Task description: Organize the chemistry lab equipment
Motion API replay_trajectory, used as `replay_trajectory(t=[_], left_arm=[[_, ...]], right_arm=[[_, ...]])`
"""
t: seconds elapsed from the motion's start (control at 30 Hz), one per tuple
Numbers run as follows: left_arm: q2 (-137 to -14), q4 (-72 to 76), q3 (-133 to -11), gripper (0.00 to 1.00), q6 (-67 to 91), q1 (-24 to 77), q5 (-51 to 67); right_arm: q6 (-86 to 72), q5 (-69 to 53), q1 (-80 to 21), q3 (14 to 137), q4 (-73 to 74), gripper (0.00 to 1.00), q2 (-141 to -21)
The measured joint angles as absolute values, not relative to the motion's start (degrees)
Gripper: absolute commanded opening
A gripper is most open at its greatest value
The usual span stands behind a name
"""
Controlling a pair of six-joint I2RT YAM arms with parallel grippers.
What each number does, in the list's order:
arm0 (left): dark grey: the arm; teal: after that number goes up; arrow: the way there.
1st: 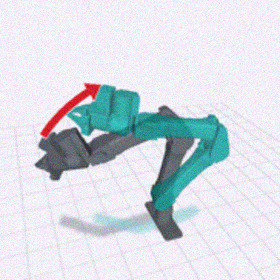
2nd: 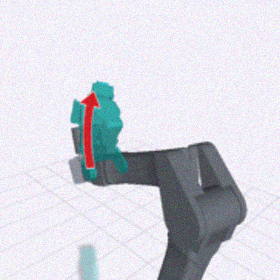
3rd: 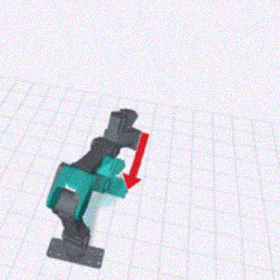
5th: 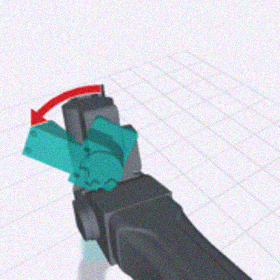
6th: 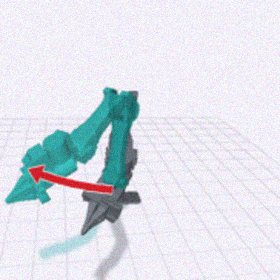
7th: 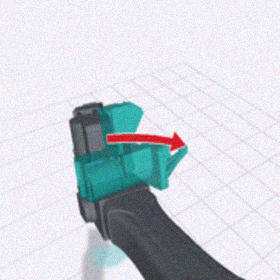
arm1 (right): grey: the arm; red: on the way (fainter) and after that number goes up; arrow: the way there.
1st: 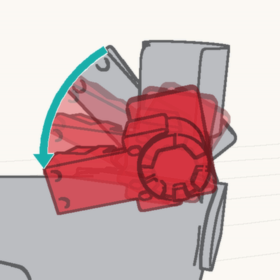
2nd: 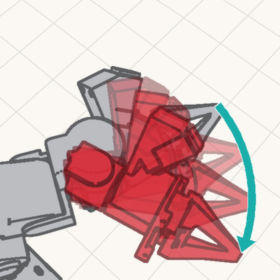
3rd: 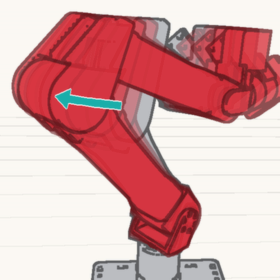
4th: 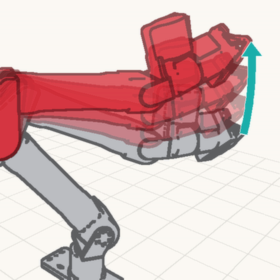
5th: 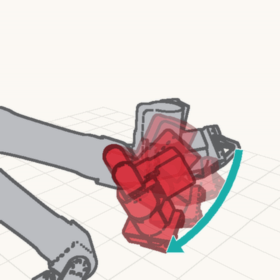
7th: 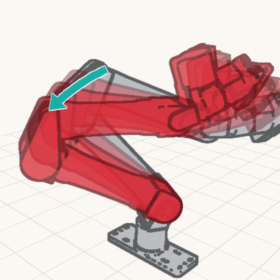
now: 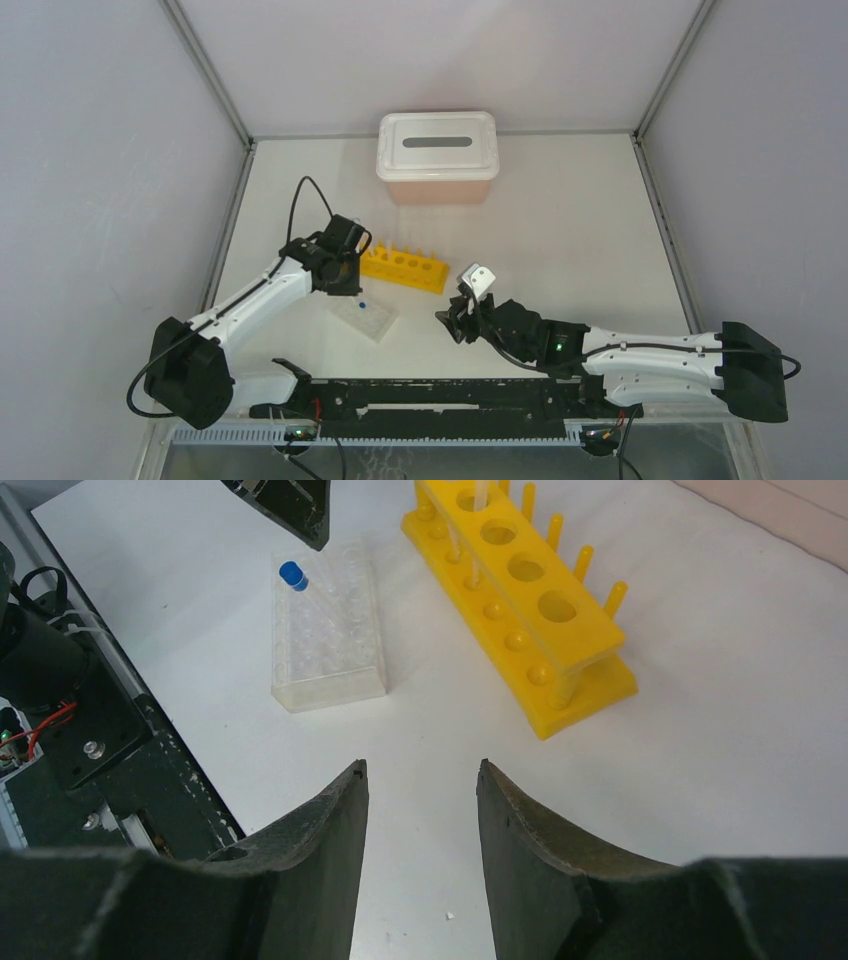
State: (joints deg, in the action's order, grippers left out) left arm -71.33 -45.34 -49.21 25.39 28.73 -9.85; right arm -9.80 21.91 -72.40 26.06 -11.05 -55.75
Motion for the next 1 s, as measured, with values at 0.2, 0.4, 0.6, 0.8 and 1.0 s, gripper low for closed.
replay_trajectory(t=[0.2,0.4,0.6,0.8,1.0], left_arm=[[-71.33,-45.39,-49.12,0.39,25.41,28.73,-9.74],[-71.31,-45.52,-49.12,0.45,25.43,28.73,-9.61],[-69.91,-46.19,-49.23,0.48,25.47,28.73,-8.91],[-63.02,-50.3,-52.86,0.59,26.02,28.73,-9.98],[-52.21,-50.65,-64.1,0.7,28.45,28.73,-16.19]], right_arm=[[-10.02,21.87,-72.38,25.76,-11.42,0.52,-55.75],[-10.33,21.74,-72.16,25.76,-11.42,0.51,-55.75],[-10.41,21.76,-71.68,25.76,-11.4,0.51,-55.75],[-10.41,22.5,-70.72,26.04,-10.57,0.51,-55.75],[-10.35,23.75,-65.14,30.72,-8.43,0.52,-55.9]])
